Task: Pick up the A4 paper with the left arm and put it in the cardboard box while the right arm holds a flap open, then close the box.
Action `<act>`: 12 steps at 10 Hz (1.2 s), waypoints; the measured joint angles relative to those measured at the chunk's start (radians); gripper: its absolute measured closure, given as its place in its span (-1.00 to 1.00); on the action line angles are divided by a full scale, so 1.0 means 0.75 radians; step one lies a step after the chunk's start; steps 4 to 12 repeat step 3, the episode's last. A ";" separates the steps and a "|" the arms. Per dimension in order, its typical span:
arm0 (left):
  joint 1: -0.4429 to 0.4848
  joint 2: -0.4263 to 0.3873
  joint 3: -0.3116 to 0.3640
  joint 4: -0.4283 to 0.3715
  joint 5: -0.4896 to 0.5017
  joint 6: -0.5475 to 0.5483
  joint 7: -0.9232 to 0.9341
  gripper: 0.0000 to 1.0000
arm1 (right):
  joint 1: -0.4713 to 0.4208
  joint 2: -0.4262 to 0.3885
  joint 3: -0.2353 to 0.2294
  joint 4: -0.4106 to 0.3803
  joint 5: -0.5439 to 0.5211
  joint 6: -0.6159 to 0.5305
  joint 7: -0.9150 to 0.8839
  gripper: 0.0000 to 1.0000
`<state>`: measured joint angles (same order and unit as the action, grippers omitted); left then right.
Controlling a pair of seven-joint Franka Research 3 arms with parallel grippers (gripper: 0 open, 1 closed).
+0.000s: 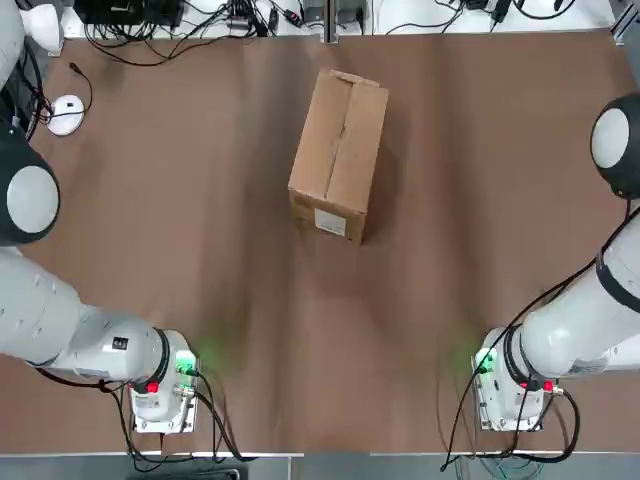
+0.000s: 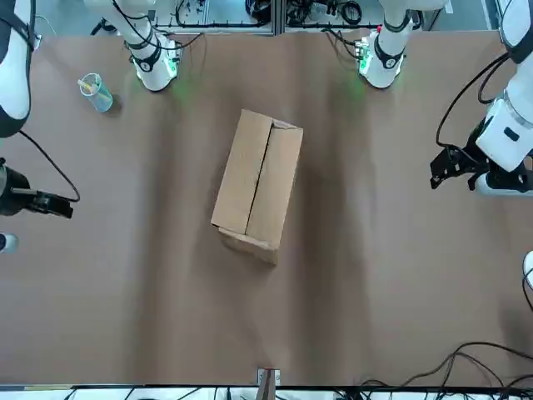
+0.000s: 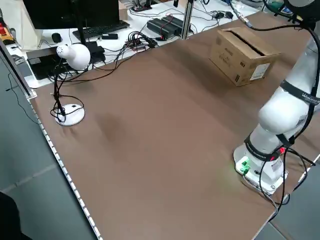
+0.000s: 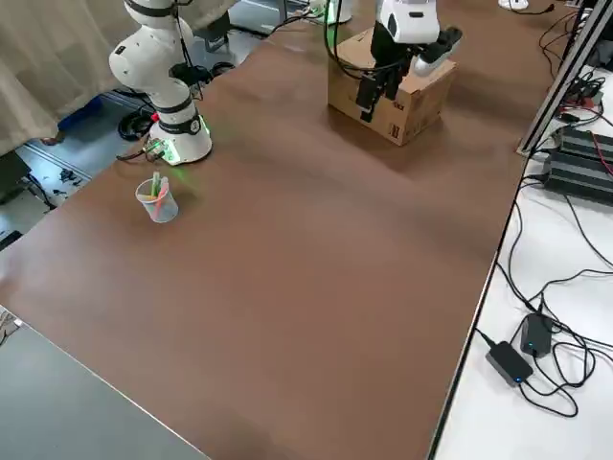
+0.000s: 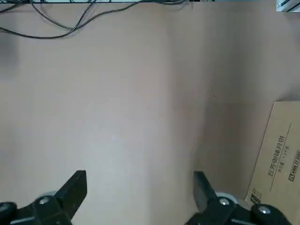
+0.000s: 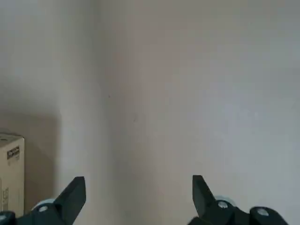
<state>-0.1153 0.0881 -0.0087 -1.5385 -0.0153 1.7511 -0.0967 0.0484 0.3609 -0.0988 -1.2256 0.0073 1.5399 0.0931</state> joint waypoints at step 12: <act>0.000 0.000 0.000 0.000 0.000 0.000 0.000 -1.00 | 0.000 -0.020 0.001 0.000 0.002 0.001 -0.035 -1.00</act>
